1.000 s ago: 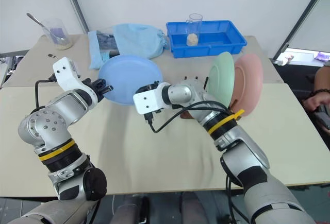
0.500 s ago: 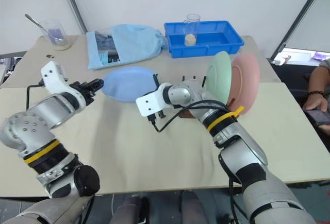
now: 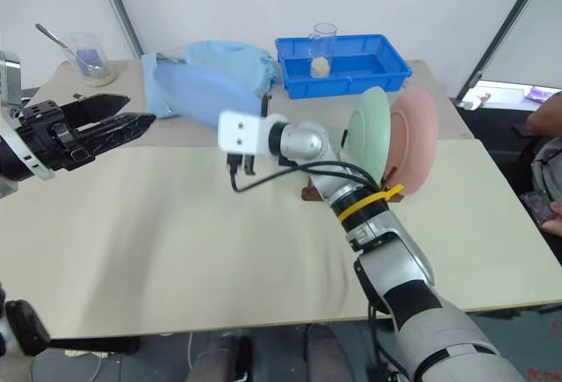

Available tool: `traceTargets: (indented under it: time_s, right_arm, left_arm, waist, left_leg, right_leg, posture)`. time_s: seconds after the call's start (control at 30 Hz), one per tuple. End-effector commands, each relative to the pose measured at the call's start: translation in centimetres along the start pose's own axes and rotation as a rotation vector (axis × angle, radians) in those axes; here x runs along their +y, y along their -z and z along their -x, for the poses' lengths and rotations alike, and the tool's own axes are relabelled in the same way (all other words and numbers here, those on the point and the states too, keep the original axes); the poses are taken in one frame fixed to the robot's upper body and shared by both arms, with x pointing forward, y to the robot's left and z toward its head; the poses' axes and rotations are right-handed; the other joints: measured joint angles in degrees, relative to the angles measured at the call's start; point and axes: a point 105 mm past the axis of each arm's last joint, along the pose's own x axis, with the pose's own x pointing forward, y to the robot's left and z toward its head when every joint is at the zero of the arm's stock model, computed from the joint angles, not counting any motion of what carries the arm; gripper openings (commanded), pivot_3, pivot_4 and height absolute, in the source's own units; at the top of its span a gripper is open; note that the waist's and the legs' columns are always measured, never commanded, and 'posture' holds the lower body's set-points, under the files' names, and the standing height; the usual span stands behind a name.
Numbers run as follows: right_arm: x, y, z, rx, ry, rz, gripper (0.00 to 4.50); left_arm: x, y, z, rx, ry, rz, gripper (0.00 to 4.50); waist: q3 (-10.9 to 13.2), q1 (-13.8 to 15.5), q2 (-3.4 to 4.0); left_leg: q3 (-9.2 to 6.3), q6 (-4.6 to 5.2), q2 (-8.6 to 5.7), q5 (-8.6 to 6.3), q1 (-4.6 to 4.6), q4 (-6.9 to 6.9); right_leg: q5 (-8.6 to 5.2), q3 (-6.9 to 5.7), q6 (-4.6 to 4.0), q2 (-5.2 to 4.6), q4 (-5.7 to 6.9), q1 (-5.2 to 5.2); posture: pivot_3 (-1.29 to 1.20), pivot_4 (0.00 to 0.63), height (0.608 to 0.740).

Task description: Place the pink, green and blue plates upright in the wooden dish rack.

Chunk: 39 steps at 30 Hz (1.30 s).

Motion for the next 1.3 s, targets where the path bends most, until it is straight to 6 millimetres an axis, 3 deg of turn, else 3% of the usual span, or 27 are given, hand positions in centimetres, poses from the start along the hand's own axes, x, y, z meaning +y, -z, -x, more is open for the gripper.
traceTargets:
  time_s: [0.03, 0.2, 0.33, 0.5, 0.73, 1.0, 1.3]
  right_arm:
    - [-3.1, -2.4, 2.7, -0.115, 0.126, -0.241, 0.00]
    - [-4.1, -3.6, 6.9, -0.142, 0.183, -0.472, 0.00]
    - [-3.3, -4.6, 10.2, -0.149, 0.167, -0.641, 0.00]
    - [-2.7, -4.7, 13.6, -0.089, 0.281, -0.781, 0.00]
    - [-2.5, -4.3, 15.0, -0.036, 0.422, -0.870, 0.00]
    - [-1.7, -3.2, 15.7, 0.047, 0.458, -0.924, 0.00]
    - [-1.3, -2.0, 16.1, 0.126, 0.460, -0.961, 0.00]
  left_arm:
    - [-1.1, 0.3, -0.9, 0.028, 0.086, -0.146, 4.48]
    - [-1.5, 1.7, -2.7, 0.046, 0.149, -0.270, 4.48]
    - [-1.3, 2.3, -4.1, 0.027, 0.176, -0.323, 4.48]
    - [-1.6, 3.7, -6.4, 0.022, 0.243, -0.442, 4.48]
    - [-3.6, 3.7, -7.8, -0.046, 0.393, -0.376, 4.48]
    - [-4.9, 3.7, -7.0, -0.016, 0.557, -0.310, 4.48]
    - [-5.3, 3.3, -7.6, -0.043, 0.580, -0.317, 4.48]
  waist:
    - [0.00, 0.44, 0.00]
    - [0.00, 1.33, 0.00]
    - [0.00, 1.62, 0.00]
    - [0.00, 1.63, -0.01]
    - [0.00, 1.33, 0.00]
    - [0.00, 1.13, 0.00]
    - [0.00, 1.18, 0.00]
  left_leg:
    - [0.01, 0.00, 0.01, 0.00, 0.00, 0.00]
    - [0.13, 0.00, 0.02, 0.00, -0.04, -0.02]
    - [0.15, 0.02, 0.03, 0.01, -0.05, -0.03]
    - [0.19, 0.03, 0.04, 0.01, -0.05, 0.02]
    - [0.17, 0.07, 0.06, 0.04, -0.07, 0.09]
    - [0.14, 0.09, 0.05, 0.04, -0.10, 0.08]
    - [0.10, 0.10, 0.04, 0.04, -0.13, 0.10]
  right_leg:
    - [-0.02, -0.04, -0.03, 0.00, 0.00, 0.01]
    - [-0.11, -0.15, -0.18, 0.02, -0.01, -0.03]
    - [-0.16, -0.20, -0.22, 0.06, 0.01, -0.05]
    - [-0.17, -0.19, -0.21, 0.10, 0.00, -0.03]
    - [-0.18, -0.18, -0.17, 0.12, 0.01, -0.03]
    - [-0.32, -0.17, 0.03, 0.13, -0.01, -0.03]
    - [-0.36, -0.17, 0.11, 0.13, -0.02, -0.03]
  posture:
    - [0.00, 0.150, 0.725]
    - [0.00, 0.150, 0.725]
    - [0.00, 0.150, 0.725]
    - [0.00, 0.150, 0.725]
    - [0.00, 0.150, 0.725]
    - [0.00, 0.150, 0.725]
    - [0.00, 0.150, 0.725]
